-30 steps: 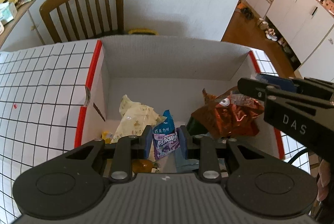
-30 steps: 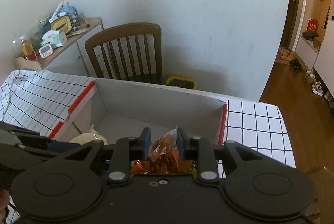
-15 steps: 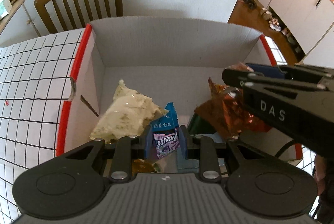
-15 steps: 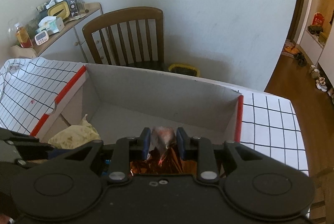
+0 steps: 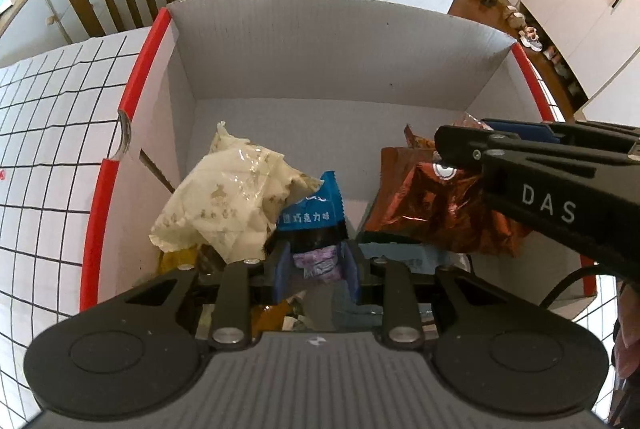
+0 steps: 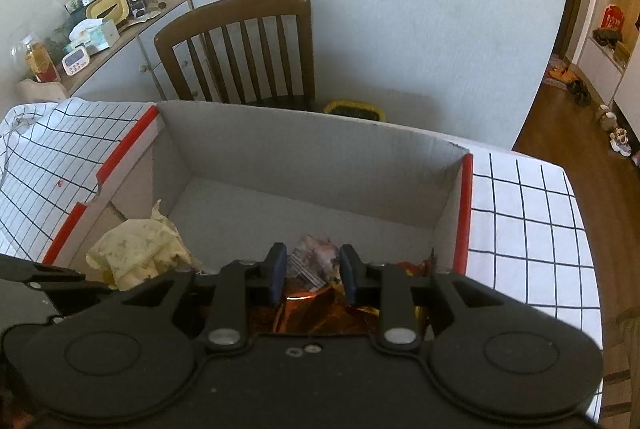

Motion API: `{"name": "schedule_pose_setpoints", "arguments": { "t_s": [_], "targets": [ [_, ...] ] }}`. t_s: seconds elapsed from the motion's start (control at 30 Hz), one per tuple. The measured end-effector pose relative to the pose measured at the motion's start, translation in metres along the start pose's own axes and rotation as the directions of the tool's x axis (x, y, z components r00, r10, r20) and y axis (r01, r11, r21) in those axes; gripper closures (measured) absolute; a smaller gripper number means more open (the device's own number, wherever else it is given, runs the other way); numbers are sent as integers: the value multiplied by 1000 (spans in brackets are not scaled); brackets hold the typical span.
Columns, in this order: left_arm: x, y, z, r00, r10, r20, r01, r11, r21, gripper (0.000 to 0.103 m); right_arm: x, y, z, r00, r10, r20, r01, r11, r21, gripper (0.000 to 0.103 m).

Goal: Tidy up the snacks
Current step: 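Open both tools to release the snacks into the box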

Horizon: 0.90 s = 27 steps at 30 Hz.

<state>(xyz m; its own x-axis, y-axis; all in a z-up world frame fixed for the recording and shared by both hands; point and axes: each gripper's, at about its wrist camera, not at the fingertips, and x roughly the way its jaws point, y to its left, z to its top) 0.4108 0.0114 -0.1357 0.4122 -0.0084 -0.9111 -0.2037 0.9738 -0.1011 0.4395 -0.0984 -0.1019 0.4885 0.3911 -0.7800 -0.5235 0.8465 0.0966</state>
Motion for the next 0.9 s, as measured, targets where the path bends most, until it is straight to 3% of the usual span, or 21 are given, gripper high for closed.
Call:
{"name": "schedule_pose_setpoints", "arguments": {
  "t_s": [0.13,0.2,0.27,0.63,0.9],
  "targets": [
    [-5,0,-4,1000,-8,7,8,1000,-4,69,-4,-1,-2,1000,1,-7,-1,1000,22,74],
    [-10,1,-5,1000,-14,24,14,1000,-8,48,-7,-2,-3,1000,5,-9,-5,999,38,74],
    [-18,2,-7,999,-19,51,19,1000,-12,43,-11,-3,-5,1000,12,-5,-11,999,50,72],
    [-52,0,-14,993,-17,113,18,1000,-9,43,-42,-1,-10,998,30,52,-34,996,79,68],
    [-81,4,-22,985,-10,171,9,1000,7,43,-70,5,-13,993,41,108,-52,993,102,54]
  ]
}}
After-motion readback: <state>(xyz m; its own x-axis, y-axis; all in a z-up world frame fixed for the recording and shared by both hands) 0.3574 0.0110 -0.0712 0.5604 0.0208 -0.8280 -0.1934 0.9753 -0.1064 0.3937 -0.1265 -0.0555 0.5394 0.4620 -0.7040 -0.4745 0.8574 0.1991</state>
